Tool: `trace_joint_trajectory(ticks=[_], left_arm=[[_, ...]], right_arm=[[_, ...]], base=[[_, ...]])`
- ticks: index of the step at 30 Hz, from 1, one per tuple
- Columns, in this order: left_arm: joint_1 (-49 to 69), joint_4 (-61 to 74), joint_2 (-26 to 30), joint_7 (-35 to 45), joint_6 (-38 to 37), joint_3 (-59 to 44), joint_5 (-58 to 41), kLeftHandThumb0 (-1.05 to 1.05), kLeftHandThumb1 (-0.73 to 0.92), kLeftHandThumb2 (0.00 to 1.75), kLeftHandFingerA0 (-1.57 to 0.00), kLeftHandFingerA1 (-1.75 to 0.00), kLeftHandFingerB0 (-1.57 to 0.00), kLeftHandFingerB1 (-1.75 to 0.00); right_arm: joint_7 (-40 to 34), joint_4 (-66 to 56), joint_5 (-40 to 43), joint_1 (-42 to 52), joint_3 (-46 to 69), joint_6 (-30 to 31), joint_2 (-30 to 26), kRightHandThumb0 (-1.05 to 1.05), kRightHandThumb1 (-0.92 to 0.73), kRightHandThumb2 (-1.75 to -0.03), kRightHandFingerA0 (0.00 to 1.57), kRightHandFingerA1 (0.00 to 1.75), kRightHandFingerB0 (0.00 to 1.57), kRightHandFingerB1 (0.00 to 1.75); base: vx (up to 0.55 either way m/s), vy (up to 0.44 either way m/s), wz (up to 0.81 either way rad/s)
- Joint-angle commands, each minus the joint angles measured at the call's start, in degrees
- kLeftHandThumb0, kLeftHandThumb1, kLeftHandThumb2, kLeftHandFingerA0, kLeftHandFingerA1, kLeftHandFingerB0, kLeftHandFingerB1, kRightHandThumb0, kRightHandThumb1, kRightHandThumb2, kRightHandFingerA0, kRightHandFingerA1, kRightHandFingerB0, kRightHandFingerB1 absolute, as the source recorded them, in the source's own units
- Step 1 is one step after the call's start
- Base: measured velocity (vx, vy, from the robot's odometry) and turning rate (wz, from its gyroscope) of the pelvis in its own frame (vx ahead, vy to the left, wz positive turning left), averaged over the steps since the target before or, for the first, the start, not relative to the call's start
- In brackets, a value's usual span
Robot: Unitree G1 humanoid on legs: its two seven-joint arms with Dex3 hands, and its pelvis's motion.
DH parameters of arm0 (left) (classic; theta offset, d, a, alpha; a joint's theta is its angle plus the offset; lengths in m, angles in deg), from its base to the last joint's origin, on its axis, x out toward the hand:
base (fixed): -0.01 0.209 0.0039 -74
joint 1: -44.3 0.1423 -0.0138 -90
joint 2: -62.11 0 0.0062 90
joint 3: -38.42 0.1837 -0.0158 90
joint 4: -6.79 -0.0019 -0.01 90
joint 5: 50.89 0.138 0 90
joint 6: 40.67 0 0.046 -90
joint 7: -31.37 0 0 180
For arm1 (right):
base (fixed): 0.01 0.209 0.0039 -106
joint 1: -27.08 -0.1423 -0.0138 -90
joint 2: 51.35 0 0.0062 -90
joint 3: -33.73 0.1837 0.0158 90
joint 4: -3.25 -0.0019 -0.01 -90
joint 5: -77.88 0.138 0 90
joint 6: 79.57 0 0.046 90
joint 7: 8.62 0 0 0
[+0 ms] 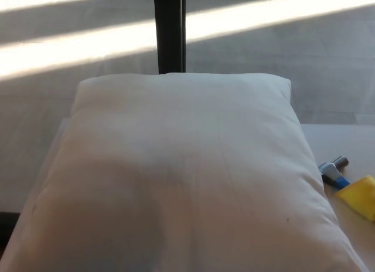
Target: A hammer is kept on the right hand side and a pillow is kept on the left hand side on the desk infront of the robot and the robot uses its right hand to pick up the hammer and makes a downward swinging motion to hit the pillow
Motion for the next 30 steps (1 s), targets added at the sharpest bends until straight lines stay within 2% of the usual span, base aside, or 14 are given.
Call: trace_joint_trajectory(ticks=[1,2,6,7,9,10,11,12,13,14,15,23,28,30], left_arm=[[-0.6,-1.6,1.2,1.3,0.6,-1.7,-3.1,-0.57,0.60,0.58,-0.73,-0.65,-0.72,-0.55],[-0.8,-1.7,1.3,0.9,0.9,-1.8,-3.1,-0.57,0.60,0.58,-0.74,-0.65,-0.73,-0.55],[-0.7,-1.9,1.3,1.1,0.5,-1.7,-3.3,-0.55,0.61,0.58,-0.71,-0.66,-0.69,-0.56],[-0.6,-2.0,1.2,1.3,0.3,-1.6,-3.3,-0.56,0.61,0.58,-0.71,-0.65,-0.69,-0.54],[-0.7,-2.0,1.2,1.1,0.4,-1.4,-3.3,-0.56,0.61,0.58,-0.71,-0.65,-0.69,-0.54],[-0.8,-2.0,1.2,1.1,0.5,-1.5,-3.5,-0.55,0.61,0.58,-0.72,-0.64,-0.68,-0.53],[-1.1,-2.1,1.1,0.9,0.5,-1.5,-3.6,-0.56,0.61,0.58,-0.73,-0.63,-0.68,-0.52],[-1.3,-2.1,1.1,0.9,0.6,-1.5,-3.7,-0.56,0.60,0.58,-0.73,-0.64,-0.69,-0.53],[-1.4,-2.1,1.1,0.7,0.7,-1.4,-3.7,-0.57,0.61,0.58,-0.75,-0.65,-0.70,-0.52],[-1.4,-2.2,1.2,0.7,0.5,-1.1,-3.4,-0.57,0.61,0.58,-0.75,-0.65,-0.70,-0.52],[-1.2,-2.2,1.1,1.5,0.1,-1.0,-3.3,-0.58,0.61,0.58,-0.73,-0.66,-0.71,-0.55],[-1.1,-2.2,1.0,1.2,0.6,-1.3,-3.7,-0.56,0.61,0.58,-0.72,-0.65,-0.71,-0.54],[-0.7,-2.1,0.9,1.3,0.6,-1.9,-4.4,-0.56,0.61,0.58,-0.70,-0.65,-0.65,-0.52],[-0.6,-2.2,1.0,1.1,0.5,-2.0,-4.3,-0.57,0.60,0.58,-0.72,-0.63,-0.67,-0.51]], right_arm=[[-0.5,2.0,4.4,-0.9,3.0,-2.3,-0.9,-0.46,-0.47,-0.80,0.54,0.62,0.39,0.52],[-0.1,2.7,5.3,-1.3,4.0,-1.7,-1.0,-0.41,-0.60,-0.58,0.58,0.52,0.48,0.41],[-1.7,2.5,8.4,-2.8,7.6,2.7,-1.3,-0.56,-0.61,-0.58,0.62,0.77,0.57,0.42],[-1.8,1.8,9.3,-3.0,8.6,3.5,-1.3,-0.61,-0.50,-0.88,0.56,0.80,0.48,0.56],[-2.2,0.8,10.1,-3.3,9.8,4.6,-1.2,-0.61,-0.50,-0.88,0.56,0.80,0.48,0.56],[-3.1,0.0,11.4,-4.4,11.3,5.9,-1.9,-0.64,-0.64,-0.60,0.48,1.20,0.42,0.37],[-3.7,-0.6,11.7,-5.7,11.9,6.6,-3.3,-0.65,-0.68,-0.61,0.37,0.91,0.28,0.34],[-3.7,-1.1,12.1,-6.1,12.6,6.9,-3.8,-0.67,-0.68,-0.60,0.37,1.08,0.14,0.31],[-2.9,-2.2,13.8,-6.7,14.3,6.8,-4.3,-0.65,-0.70,-0.64,0.08,0.56,0.07,0.21],[-1.6,-3.1,15.4,-6.9,15.7,6.6,-4.3,-0.65,-0.70,-0.64,0.08,0.56,0.07,0.21],[-0.8,-4.1,17.0,-8.4,17.6,5.9,-5.5,-0.71,-0.57,-0.94,0.00,0.19,0.00,0.19],[-1.5,-34.0,17.6,-12.3,15.7,8.7,-4.8,-0.84,-0.61,-0.99,0.00,0.13,0.02,0.14],[0.1,-40.2,15.7,-14.6,12.8,6.6,-5.5,-0.84,-0.65,-0.98,0.00,0.13,0.02,0.11],[0.0,-46.2,13.7,-16.9,9.3,8.5,-6.4,-0.76,-0.58,-0.97,0.02,0.20,0.04,0.23]], base=[[0.00,0.000,0.00],[0.00,0.000,0.00],[0.00,0.000,0.00],[0.00,0.000,0.00],[0.00,0.000,0.00],[0.00,0.000,0.00],[0.00,0.000,0.00],[0.00,0.000,0.00],[0.00,0.000,0.00],[0.00,0.000,0.00],[0.00,0.000,0.00],[0.00,0.000,0.00],[0.00,0.000,0.00],[0.00,0.000,0.00]])
